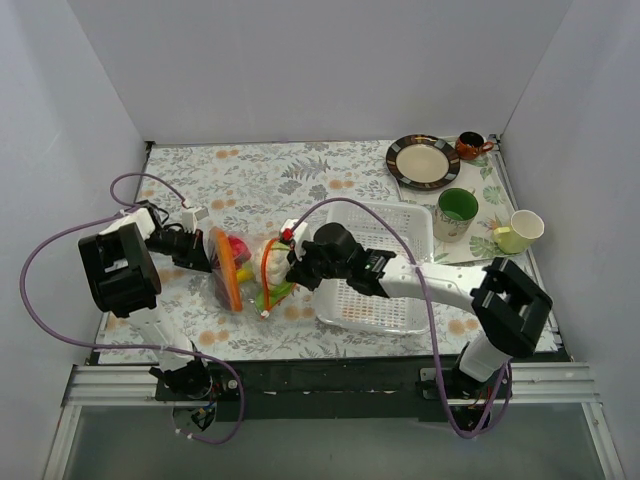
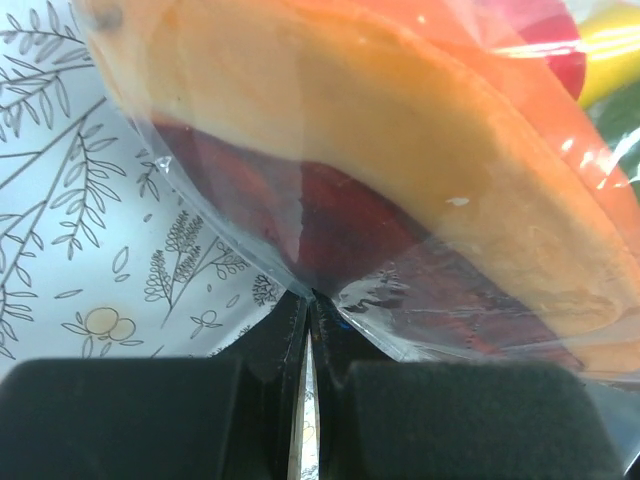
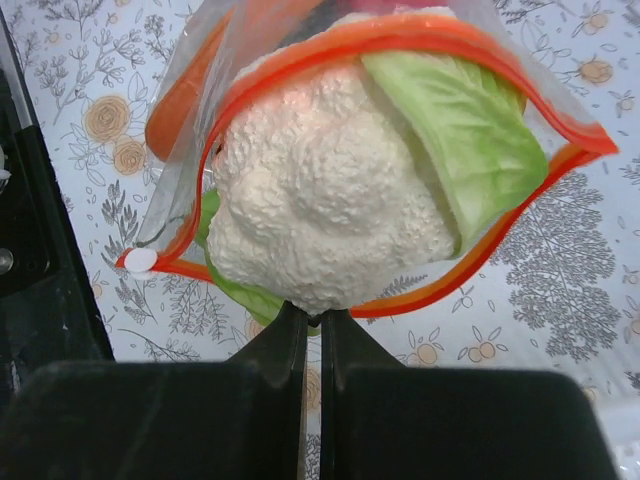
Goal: Open the zip-top bag and remove the fake food
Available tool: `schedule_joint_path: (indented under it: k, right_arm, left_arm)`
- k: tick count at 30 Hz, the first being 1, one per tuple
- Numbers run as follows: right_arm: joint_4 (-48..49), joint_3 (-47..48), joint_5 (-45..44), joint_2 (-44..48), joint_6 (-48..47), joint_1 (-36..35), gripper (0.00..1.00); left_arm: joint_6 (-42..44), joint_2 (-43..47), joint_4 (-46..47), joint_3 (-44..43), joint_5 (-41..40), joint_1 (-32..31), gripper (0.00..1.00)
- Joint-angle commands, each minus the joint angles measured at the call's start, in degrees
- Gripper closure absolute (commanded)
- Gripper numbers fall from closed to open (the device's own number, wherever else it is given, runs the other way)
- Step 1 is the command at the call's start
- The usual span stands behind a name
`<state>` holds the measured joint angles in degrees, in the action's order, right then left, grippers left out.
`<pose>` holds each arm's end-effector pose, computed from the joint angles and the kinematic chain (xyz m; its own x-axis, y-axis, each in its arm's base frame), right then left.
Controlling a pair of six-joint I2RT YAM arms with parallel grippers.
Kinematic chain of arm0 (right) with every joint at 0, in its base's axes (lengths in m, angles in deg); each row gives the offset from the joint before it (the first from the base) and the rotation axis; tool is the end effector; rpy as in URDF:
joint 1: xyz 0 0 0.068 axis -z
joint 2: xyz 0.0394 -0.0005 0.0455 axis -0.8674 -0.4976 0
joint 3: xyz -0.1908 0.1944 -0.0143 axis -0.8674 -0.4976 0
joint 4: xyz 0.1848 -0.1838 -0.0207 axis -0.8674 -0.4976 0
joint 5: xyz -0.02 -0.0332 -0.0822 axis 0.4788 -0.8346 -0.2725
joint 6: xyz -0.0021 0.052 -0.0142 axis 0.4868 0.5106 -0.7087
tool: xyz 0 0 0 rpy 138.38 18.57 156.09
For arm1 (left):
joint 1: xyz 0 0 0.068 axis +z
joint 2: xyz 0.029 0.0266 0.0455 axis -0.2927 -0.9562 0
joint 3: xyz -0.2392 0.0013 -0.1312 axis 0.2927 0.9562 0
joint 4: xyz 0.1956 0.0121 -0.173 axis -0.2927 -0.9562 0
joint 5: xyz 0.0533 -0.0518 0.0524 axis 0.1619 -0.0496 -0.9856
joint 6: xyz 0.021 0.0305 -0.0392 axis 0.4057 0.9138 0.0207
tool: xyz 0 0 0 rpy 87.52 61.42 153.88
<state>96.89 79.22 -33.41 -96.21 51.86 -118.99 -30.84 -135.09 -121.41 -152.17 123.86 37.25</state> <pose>0.1849 0.3169 0.2361 -0.2630 -0.3579 -0.8960 -0.9090 0.4032 0.1057 0.2967 0.0846 0.1561 -0.9675 -0.2529 -0.0048 -0.1876 0.7299 -0.6573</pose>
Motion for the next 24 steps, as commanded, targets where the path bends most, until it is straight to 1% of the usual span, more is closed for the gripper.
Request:
schedule_joint_path:
  k: [1, 5, 7, 10, 11, 13, 14, 16, 17, 21, 23, 24]
  right_arm:
    - [-0.74, -1.57, -1.94, 5.99, -1.43, 0.56, 0.99]
    - [-4.87, -1.66, -2.73, 10.29, -1.69, 0.91, 0.99]
    - [-11.1, -0.61, -3.17, 11.71, -2.13, 1.26, 0.99]
    - [-17.0, -2.26, -6.5, 16.97, -2.13, 1.52, 0.99]
    - [-17.71, -3.06, -8.86, 20.81, -2.13, 1.52, 0.99]
    - [-18.68, -4.99, -11.95, 25.14, -2.13, 2.22, 0.99]
    - [-19.2, -6.31, -15.18, 29.16, -2.22, 2.49, 0.99]
    - [-20.78, -7.72, -19.5, 32.35, -2.13, 3.36, 0.99]
    - [-20.79, -9.64, -23.43, 35.06, -2.13, 3.8, 0.99]
    - [-21.05, -15.89, -30.4, 38.34, 0.85, 7.92, 0.99]
    - [-20.88, -18.0, -31.21, 38.26, 3.57, 9.78, 0.97]
    - [-20.7, -19.75, -31.21, 37.91, 4.8, 11.79, 0.97]
  left_arm:
    - [-0.89, -0.79, 0.62, -2.73, -0.19, -0.19, 1.0]
    - [-1.16, -0.96, 0.97, -2.91, -0.54, -0.01, 1.0]
    - [-1.07, -1.14, 1.06, -2.82, -0.8, -0.01, 1.0]
    - [-0.72, -1.32, 1.24, -2.55, -1.33, 0.16, 1.0]
    - [-0.54, -1.49, 1.33, -2.47, -1.51, 0.16, 1.0]
    - [-0.54, -1.67, 1.5, -2.29, -1.77, 0.25, 1.0]
    - [-0.54, -1.75, 1.41, -2.29, -1.69, 0.25, 1.0]
    - [-0.46, -1.93, 1.5, -2.2, -1.68, 0.25, 1.0]
    - [-0.46, -1.93, 1.5, -2.2, -1.77, 0.34, 1.0]
    - [-0.28, -1.84, 1.07, -2.29, -1.42, 0.25, 1.0]
    - [0.16, -1.67, 0.54, -2.47, -0.98, 0.25, 1.0]
    - [0.33, -1.41, 0.36, -2.38, -0.81, 0.34, 1.0]
